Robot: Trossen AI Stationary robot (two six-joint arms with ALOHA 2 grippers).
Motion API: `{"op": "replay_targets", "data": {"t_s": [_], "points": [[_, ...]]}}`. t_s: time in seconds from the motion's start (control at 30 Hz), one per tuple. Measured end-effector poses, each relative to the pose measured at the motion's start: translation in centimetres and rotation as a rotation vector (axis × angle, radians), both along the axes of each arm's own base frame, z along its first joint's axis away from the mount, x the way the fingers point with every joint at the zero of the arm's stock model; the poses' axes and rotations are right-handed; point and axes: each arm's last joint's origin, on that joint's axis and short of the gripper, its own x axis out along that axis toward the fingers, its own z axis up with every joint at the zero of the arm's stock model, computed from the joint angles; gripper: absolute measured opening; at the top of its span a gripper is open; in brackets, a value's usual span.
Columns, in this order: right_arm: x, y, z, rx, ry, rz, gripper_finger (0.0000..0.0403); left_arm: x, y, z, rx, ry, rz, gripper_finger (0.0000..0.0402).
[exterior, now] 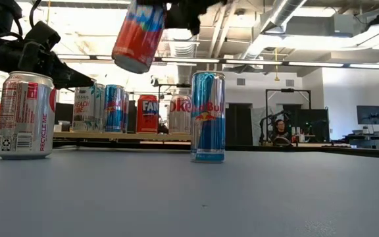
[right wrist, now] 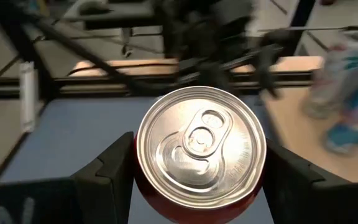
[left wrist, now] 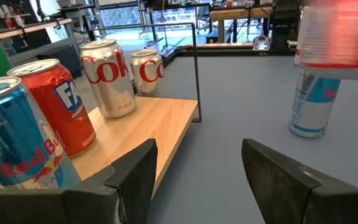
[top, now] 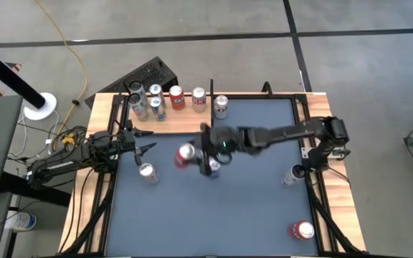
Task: Place canned beverage on shelf
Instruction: Put the left red soda can on the shelf aligned with the other red soda can
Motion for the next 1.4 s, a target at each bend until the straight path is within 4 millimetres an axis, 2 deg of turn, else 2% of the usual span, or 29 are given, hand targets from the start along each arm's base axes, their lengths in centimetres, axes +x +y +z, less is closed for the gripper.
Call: {"op": "replay_targets", "data": {"t_s": [0.1,0.2,0.23,0.4,0.53,0.7,0.87,1.03,1.17,1.4], "points": [[1.0,-3.5,0.5,-0.013,-0.012,-0.039,0.0256,0.0,0.0,0.0,0.000,0.000,0.000,0.0225],[1.8,-6.3,0.1,-0.034,0.029,-0.093,0.0256,0.0,0.0,0.0,0.000,0.001,0.000,0.0225],[2.1,-7.2,0.3,-0.038,0.010,-0.110,0.0256,0.0,0.0,0.0,0.000,-0.001,-0.002,0.0225],[4.1,-10.7,-0.9,-0.032,0.050,-0.122,0.0256,0.1,0.0,-0.1,-0.003,0.010,-0.003,0.0225],[5.8,-12.4,-1.9,-0.042,0.102,-0.134,0.0256,0.1,0.0,-0.2,-0.007,0.022,-0.004,0.0225],[7.1,-14.4,-1.5,-0.057,0.131,-0.155,0.0256,0.2,0.1,-0.2,-0.010,0.031,-0.004,0.0225],[8.3,-16.4,-3.3,-0.041,0.198,-0.183,0.0256,0.2,0.1,-0.3,-0.010,0.032,-0.003,0.0225],[8.8,-18.3,-4.0,-0.035,0.195,-0.208,0.0256,0.2,0.1,-0.3,-0.010,0.032,-0.003,0.0225],[8.7,-19.0,-4.7,-0.025,0.226,-0.220,0.0256,0.2,0.1,-0.3,-0.010,0.032,-0.003,0.0225],[8.5,-19.4,-4.8,-0.025,0.231,-0.220,0.0256,0.2,0.1,-0.3,-0.010,0.033,-0.004,0.0225]]}}
